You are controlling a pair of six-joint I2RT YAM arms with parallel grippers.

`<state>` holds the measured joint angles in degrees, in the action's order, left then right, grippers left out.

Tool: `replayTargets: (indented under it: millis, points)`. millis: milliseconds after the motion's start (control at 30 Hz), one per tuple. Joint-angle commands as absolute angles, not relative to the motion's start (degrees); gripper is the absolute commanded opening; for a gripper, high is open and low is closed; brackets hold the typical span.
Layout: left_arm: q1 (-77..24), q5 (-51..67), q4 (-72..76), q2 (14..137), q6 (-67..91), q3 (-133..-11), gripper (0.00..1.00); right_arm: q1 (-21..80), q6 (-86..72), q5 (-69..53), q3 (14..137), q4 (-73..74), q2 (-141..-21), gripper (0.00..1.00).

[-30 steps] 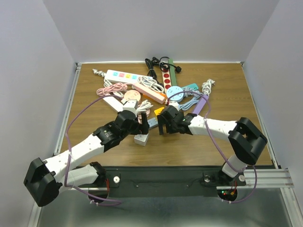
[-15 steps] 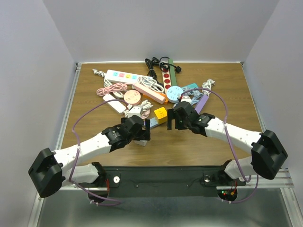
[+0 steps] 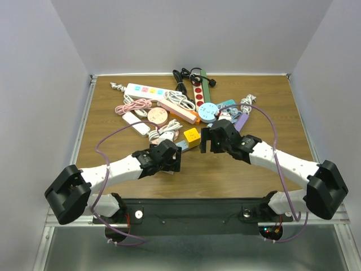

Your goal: Insert the plug

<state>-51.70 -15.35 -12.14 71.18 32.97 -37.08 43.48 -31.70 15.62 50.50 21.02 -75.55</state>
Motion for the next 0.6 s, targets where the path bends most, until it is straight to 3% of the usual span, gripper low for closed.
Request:
replayTargets:
  millis: [0,67,100,233,267,467,567]
  points:
    - [-52.03,-14.33,-10.63,73.03,30.68,-37.00,0.89,42.98,-30.32,16.35,51.42,20.21,-72.51,1.00]
    - [-52.03,-13.72,-11.34,73.82,30.32,-37.53,0.72,42.80,-29.10,16.52,51.68,20.13,-71.46,1.00]
    - [-52.03,-13.36,-11.16,74.26,29.80,-37.70,0.55,42.72,-27.96,16.87,51.68,19.87,-70.59,1.00]
    - [-52.03,-11.43,-11.69,74.88,29.10,-38.67,0.15,42.36,-24.88,16.96,51.15,18.29,-68.47,1.00]
    - [-52.03,-10.56,-12.12,74.88,28.92,-39.11,0.02,42.28,-22.78,15.83,50.54,17.50,-66.99,1.00]
    - [-48.88,-0.28,-12.13,70.15,29.79,-45.61,0.00,42.19,-13.46,7.92,47.46,7.66,-61.53,1.00]
    - [-44.40,8.33,-9.94,67.51,31.37,-48.33,0.00,42.27,-10.20,-2.23,46.76,2.82,-59.33,1.00]
